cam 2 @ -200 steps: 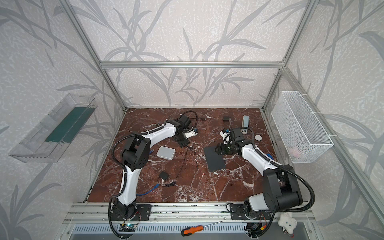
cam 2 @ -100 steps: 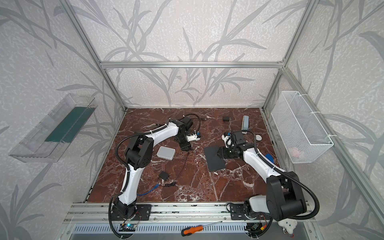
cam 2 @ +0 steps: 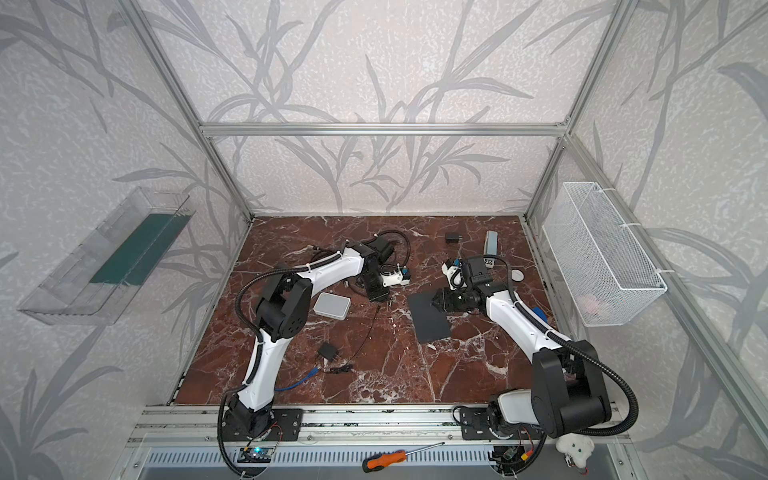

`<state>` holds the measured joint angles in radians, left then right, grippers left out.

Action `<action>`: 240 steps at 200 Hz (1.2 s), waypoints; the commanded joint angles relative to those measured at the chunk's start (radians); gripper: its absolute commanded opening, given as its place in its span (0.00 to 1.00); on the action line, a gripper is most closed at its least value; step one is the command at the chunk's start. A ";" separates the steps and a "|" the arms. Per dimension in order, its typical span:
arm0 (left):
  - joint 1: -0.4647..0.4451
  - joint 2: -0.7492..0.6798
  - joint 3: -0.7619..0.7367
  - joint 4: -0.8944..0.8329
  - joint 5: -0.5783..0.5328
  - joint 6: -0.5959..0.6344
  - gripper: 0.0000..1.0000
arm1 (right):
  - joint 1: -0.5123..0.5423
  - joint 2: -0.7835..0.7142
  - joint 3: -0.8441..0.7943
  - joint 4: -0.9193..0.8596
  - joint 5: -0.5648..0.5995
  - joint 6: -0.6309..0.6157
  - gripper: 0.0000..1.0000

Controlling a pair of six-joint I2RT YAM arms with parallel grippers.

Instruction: Insert the plug into the switch port

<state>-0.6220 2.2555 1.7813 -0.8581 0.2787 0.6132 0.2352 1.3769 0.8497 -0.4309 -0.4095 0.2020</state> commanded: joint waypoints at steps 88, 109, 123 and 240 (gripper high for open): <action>0.029 -0.029 0.068 -0.005 0.278 -0.011 0.07 | 0.065 0.125 -0.119 0.523 -0.200 0.162 0.43; 0.040 -0.046 0.057 -0.008 0.320 -0.019 0.07 | 0.065 0.166 -0.140 0.663 -0.242 0.161 0.45; 0.044 -0.056 0.049 -0.013 0.343 -0.019 0.07 | 0.065 0.198 -0.133 0.706 -0.253 0.153 0.46; 0.065 -0.086 0.008 0.002 0.404 -0.031 0.07 | 0.065 0.449 -0.096 1.085 -0.415 0.306 0.46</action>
<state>-0.5598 2.2078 1.7958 -0.8410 0.6498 0.5716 0.3000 1.8141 0.7509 0.5060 -0.7681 0.4698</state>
